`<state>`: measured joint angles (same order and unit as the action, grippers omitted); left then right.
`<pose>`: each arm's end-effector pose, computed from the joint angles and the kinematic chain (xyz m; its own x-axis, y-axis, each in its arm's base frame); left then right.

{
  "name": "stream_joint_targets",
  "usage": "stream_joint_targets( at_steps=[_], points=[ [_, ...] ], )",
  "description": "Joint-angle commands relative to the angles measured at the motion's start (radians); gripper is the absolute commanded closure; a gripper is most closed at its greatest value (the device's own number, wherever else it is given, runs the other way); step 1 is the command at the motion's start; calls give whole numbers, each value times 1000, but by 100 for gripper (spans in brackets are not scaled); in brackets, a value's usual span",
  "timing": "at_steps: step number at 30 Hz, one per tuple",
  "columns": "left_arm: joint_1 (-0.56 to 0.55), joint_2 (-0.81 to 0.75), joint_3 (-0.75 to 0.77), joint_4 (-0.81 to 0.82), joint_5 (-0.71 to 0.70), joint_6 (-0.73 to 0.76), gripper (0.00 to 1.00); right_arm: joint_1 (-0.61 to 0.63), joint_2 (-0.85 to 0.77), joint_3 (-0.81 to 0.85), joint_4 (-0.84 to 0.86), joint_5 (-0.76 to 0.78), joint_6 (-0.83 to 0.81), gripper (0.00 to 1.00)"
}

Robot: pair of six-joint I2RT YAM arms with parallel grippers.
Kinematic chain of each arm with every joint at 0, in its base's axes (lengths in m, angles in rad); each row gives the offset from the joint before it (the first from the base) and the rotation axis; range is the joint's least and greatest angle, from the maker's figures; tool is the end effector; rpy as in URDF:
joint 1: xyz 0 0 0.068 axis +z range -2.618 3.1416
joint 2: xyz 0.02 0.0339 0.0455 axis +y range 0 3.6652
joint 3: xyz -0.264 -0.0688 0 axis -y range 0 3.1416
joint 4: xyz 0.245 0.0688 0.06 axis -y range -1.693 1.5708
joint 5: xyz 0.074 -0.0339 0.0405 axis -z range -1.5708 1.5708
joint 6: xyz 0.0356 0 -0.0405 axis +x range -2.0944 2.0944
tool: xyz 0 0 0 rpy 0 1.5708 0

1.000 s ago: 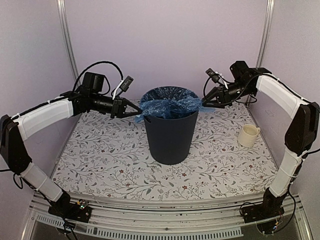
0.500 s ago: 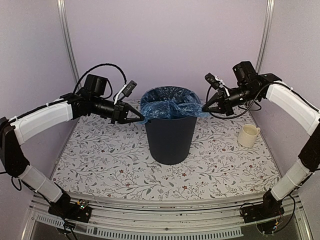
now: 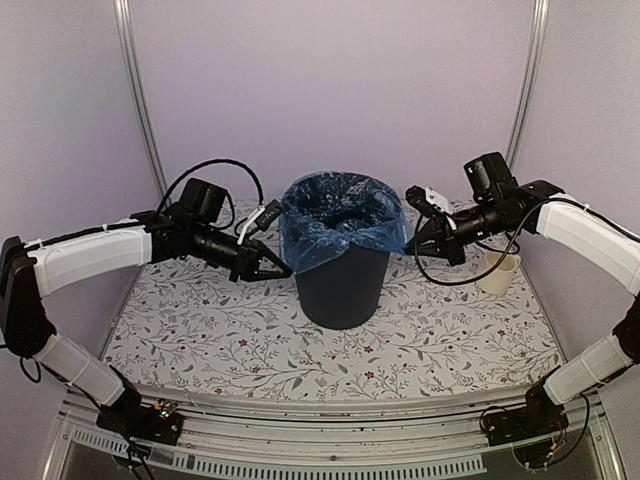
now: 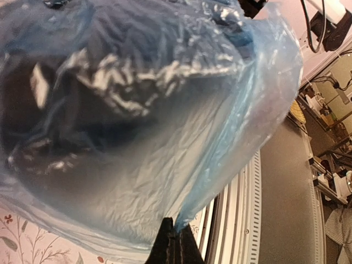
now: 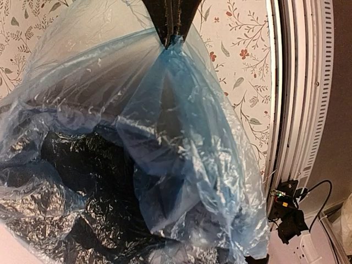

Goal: Put the trash bags into the trash bin

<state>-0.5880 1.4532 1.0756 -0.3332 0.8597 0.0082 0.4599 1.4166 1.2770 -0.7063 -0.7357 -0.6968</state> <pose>0.2451 -0.1958 0.2777 -0.5360 0.3637 -0.7619 0.8442 0.2216 -0.4881 0.2555 0.1532 0.3245 -0.0473 -0.5544 -0.8309 -0.9886 0.1448 -0.0403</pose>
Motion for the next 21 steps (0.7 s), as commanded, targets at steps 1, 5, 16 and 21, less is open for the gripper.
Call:
stream_joint_targets(
  at_steps=[1,5,16,21],
  points=[
    [-11,29,-35,103,-58,24,100,3,-30,-85,92,66,-32,98],
    [-10,58,-51,172,-112,14,100,3,-28,-146,165,92,-24,99],
    [-12,3,-133,193,-372,5,100,3,-16,-232,304,122,37,98],
    [-12,-39,-120,116,-395,54,77,4,-28,-248,308,146,45,98]
  ],
)
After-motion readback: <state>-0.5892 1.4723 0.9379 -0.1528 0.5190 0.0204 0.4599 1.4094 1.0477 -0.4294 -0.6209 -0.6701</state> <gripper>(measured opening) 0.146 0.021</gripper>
